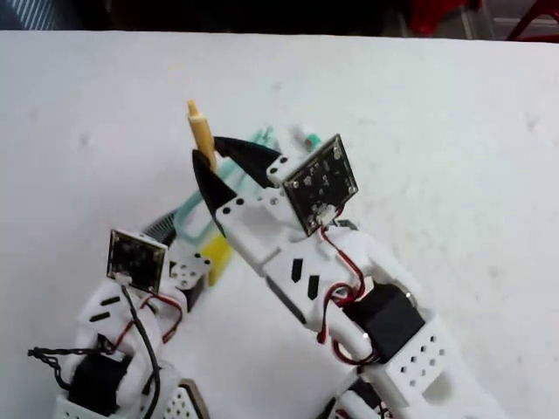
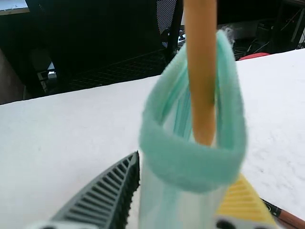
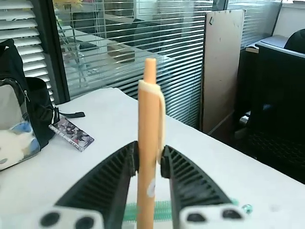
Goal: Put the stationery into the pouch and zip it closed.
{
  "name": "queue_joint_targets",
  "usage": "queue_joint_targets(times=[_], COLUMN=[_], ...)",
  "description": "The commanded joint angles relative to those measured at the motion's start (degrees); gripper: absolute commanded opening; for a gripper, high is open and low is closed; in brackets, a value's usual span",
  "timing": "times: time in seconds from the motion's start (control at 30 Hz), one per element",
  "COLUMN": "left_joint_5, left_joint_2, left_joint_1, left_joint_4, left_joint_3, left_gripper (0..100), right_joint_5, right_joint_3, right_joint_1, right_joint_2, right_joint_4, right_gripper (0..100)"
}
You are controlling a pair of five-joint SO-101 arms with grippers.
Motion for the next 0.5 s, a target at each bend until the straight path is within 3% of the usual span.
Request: queue_joint_targets(times=[0.0, 0.47], left_joint_5=[0.62, 0.62], left_joint_2=[-0.04, -0.04], left_joint_1=[-0.4, -0.4], left_joint_4=[-0.7, -0.7], left_joint_3=[-0.35, -0.35], left_gripper=[24, 24], right_joint_5=[-0.44, -0.44], right_joint_3=[-0.53, -0.53], right_joint_1=[-0.22, -0.22], right_joint_2=[-1.45, -1.54], right_joint_4=[0.22, 0.22], right_gripper=[13.2, 16.6])
